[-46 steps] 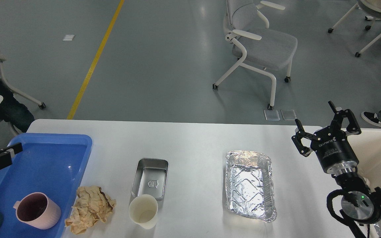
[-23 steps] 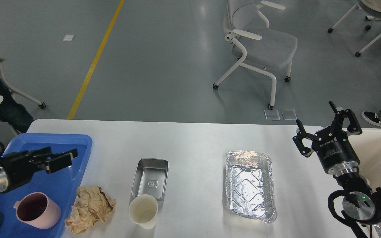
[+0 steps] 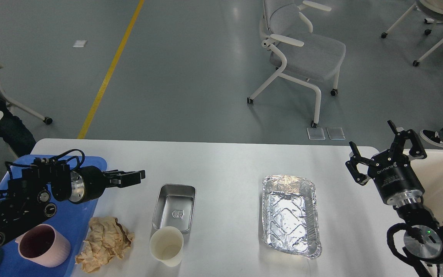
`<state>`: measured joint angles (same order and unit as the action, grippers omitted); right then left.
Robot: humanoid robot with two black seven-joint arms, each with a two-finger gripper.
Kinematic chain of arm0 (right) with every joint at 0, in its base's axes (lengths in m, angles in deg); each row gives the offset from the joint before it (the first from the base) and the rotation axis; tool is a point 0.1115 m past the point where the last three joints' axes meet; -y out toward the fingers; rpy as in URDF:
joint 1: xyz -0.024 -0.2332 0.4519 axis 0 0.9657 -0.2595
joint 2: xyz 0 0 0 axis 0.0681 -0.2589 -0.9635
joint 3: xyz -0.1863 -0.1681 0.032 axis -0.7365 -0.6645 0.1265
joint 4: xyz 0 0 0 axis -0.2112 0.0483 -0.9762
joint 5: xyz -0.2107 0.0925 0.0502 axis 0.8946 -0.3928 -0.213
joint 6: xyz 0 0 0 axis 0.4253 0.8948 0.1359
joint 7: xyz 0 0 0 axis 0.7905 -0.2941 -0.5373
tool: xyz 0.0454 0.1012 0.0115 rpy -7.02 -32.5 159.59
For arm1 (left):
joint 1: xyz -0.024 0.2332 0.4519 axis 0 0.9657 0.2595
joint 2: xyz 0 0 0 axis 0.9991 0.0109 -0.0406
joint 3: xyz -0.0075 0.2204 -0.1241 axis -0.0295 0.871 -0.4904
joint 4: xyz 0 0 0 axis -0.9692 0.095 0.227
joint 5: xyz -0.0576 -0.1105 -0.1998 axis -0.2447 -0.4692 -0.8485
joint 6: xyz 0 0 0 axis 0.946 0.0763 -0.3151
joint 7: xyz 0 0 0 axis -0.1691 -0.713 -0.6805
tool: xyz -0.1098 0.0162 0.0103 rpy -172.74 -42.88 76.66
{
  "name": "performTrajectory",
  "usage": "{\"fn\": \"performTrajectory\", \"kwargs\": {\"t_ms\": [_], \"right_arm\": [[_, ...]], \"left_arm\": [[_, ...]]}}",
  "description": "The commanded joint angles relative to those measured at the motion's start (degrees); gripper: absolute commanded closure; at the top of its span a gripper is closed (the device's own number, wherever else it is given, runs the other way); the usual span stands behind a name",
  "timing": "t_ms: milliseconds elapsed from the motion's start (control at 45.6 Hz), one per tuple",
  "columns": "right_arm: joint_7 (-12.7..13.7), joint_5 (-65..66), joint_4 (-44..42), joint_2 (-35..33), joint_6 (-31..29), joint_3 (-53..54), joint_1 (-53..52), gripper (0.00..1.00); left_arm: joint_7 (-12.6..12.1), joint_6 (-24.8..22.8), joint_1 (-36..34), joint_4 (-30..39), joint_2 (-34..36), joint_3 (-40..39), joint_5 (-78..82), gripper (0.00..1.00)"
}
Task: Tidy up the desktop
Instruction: 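Release the mug and reach the left gripper toward the steel tin, then grasp the steel tin edge with the left gripper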
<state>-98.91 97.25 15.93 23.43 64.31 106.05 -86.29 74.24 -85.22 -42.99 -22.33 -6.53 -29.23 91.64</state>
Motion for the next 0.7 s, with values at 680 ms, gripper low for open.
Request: {"fn": "performTrajectory", "kwargs": {"t_ms": [680], "right_arm": [[0.0, 0.0, 2.09, 0.01, -0.01, 0.36, 0.72, 0.0]], "left_arm": [[-1.65, -1.53, 3.23, -6.71, -8.0, 3.88, -0.08, 0.21]]}}
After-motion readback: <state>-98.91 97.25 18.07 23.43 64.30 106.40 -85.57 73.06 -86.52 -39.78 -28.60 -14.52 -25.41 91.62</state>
